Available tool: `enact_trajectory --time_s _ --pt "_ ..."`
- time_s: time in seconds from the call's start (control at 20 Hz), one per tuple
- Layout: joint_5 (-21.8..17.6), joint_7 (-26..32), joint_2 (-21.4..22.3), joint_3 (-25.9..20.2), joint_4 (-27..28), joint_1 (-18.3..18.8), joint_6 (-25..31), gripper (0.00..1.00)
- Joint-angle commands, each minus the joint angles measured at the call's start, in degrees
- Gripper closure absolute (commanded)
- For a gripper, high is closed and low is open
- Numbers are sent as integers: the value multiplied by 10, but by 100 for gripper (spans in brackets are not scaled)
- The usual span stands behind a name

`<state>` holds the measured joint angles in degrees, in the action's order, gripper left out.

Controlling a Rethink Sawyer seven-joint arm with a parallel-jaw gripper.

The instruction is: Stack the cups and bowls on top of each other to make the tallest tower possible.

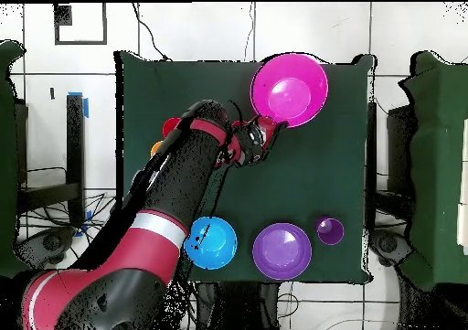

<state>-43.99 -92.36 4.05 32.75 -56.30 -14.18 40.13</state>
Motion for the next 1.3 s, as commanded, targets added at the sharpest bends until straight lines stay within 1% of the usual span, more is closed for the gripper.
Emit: enact_trajectory --time_s 0.05,0.4,0.6,0.8,1.1,1.3 --pt "-7 -88 -5 -34 -9 12 -57 100" --pt "-5 -75 1 -36 -12 19 -71 100" --pt "-7 -79 -3 -32 -15 19 -81 100" --pt "-6 -70 -4 -35 -12 22 -82 100" --pt "-6 -58 11 -41 -27 32 -99 100" --pt "-4 -56 11 -44 -27 33 -99 100"
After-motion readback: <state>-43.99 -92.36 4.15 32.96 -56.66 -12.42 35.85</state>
